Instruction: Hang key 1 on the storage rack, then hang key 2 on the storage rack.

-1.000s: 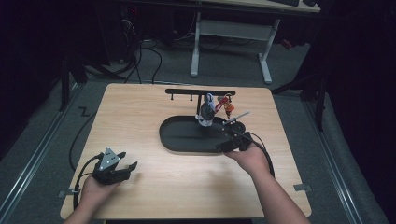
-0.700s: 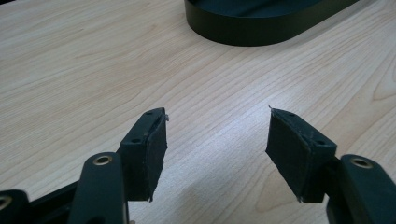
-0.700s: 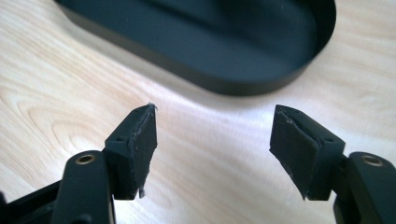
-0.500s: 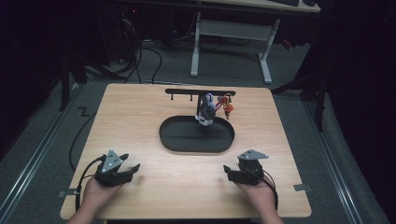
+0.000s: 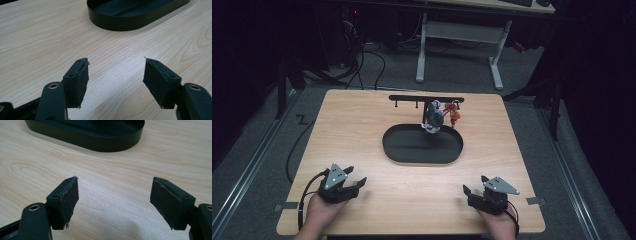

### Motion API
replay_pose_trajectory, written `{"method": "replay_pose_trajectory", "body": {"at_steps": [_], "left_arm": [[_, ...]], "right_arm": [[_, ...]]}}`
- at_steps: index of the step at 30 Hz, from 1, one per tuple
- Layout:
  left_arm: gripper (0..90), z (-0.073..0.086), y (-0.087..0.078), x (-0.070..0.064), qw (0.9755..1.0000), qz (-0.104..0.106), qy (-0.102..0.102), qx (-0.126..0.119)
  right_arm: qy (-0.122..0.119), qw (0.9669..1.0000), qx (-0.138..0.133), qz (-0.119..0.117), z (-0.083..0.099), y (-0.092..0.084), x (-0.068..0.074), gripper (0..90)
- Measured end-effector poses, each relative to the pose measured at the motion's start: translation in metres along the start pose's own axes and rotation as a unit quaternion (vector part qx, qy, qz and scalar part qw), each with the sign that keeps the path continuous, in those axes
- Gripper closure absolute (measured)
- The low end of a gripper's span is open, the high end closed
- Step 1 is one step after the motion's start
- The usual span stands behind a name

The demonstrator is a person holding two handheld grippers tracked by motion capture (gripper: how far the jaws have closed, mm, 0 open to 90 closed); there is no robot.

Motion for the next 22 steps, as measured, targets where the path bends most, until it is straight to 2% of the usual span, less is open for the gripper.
{"method": "replay_pose_trajectory", "body": {"at_steps": [5, 11, 18, 22], "left_arm": [[36.8, 0.000, -0.001, -0.004, 0.9999, -0.004, 0.012, 0.001], [36.7, 0.002, -0.004, 0.000, 0.9999, 0.007, 0.014, -0.005], [36.7, 0.001, -0.011, 0.003, 0.9997, 0.007, 0.017, -0.014], [36.7, 0.002, -0.013, 0.006, 0.9997, 0.006, 0.017, -0.017]], "right_arm": [[-0.007, 0.9999, 0.005, -0.009, -0.001, 0.006, 0.004, 22.8], [-0.003, 1.0000, 0.009, 0.001, -0.001, 0.007, 0.007, 22.9], [0.005, 0.9999, 0.011, 0.005, -0.003, 0.009, 0.009, 22.9], [-0.002, 0.9999, 0.012, 0.012, -0.004, 0.009, 0.011, 23.2]]}}
Point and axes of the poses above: each handheld gripper's, and its own axes: y roughly forward along the jaws, z roughly out of its underside, x roughly to its left, the point moved 3 cm from there along y, roughly forward along the jaws, and after that the axes turned 15 degrees about x, right-handed, at the moved point
